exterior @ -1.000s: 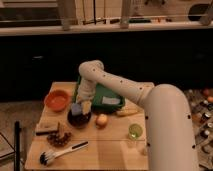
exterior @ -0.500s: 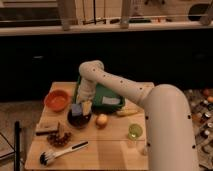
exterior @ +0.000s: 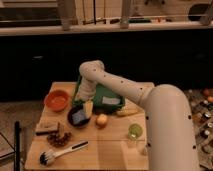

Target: Place sponge in purple bowl

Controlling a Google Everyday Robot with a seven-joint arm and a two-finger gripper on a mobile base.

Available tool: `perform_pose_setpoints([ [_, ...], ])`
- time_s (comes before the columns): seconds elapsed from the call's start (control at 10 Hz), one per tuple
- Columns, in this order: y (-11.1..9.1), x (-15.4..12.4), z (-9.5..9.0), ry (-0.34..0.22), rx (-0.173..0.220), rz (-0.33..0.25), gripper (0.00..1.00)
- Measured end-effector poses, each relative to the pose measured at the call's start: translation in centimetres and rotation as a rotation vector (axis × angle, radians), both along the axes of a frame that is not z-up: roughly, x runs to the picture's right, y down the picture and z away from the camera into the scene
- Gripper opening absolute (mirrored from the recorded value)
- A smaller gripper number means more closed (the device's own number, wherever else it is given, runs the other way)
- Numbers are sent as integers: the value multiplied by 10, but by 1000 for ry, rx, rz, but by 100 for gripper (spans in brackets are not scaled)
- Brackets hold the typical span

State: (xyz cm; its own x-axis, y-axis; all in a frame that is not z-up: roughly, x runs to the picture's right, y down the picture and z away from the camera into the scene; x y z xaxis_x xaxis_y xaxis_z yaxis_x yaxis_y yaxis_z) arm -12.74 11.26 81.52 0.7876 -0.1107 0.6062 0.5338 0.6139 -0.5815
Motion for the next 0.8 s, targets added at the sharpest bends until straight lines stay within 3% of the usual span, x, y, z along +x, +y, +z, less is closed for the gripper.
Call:
perform_pose_setpoints([
  [0.8, -3, 3, -4, -32, 26, 14, 80],
])
